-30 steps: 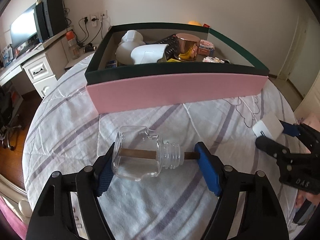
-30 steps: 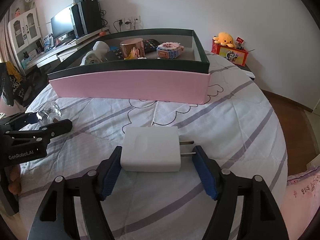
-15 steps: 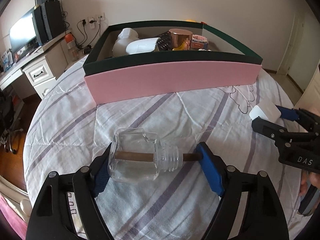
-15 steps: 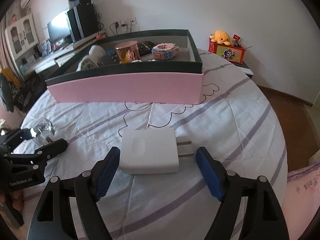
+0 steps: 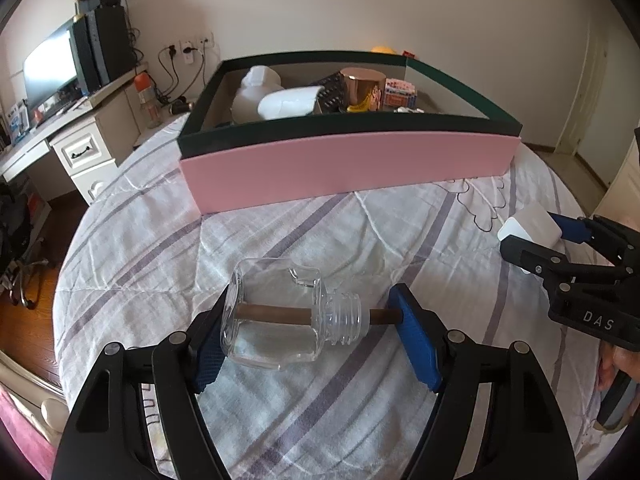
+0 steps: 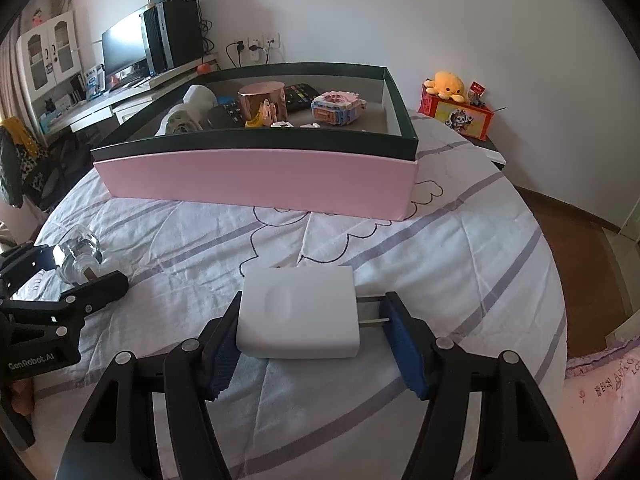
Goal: Organize rigid objects
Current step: 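Lift the glass bottle and white charger and carry them over the pink box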
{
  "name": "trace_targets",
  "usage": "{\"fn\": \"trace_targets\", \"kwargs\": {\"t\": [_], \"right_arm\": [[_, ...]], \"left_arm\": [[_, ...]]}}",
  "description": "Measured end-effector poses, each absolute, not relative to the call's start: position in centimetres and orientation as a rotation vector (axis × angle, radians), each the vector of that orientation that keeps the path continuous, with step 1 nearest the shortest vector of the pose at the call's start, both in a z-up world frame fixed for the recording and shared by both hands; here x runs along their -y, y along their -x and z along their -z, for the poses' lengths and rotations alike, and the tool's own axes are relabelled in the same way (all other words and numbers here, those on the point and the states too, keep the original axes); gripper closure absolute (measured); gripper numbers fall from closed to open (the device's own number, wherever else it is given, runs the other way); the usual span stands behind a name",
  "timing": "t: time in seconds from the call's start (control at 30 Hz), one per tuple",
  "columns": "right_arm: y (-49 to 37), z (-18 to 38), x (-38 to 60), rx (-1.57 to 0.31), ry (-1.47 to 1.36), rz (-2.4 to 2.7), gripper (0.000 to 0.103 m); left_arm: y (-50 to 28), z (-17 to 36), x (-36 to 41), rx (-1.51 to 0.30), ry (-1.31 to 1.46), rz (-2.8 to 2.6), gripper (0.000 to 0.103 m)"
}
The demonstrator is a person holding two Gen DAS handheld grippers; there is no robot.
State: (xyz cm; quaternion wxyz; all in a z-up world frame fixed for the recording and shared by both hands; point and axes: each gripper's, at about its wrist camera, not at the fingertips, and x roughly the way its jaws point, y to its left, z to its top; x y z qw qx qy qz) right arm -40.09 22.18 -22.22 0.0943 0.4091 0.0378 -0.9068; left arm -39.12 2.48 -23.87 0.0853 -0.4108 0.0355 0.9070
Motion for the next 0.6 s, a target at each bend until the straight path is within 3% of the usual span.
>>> {"fn": "trace_targets", "kwargs": {"t": [0.6], "right_arm": [[37.3, 20.2, -21.9, -0.032, -1.142, 2.676, 0.036]], "left_arm": [[35.3, 20.3, -1.7, -0.107, 1.106, -2.758, 0.027]]}}
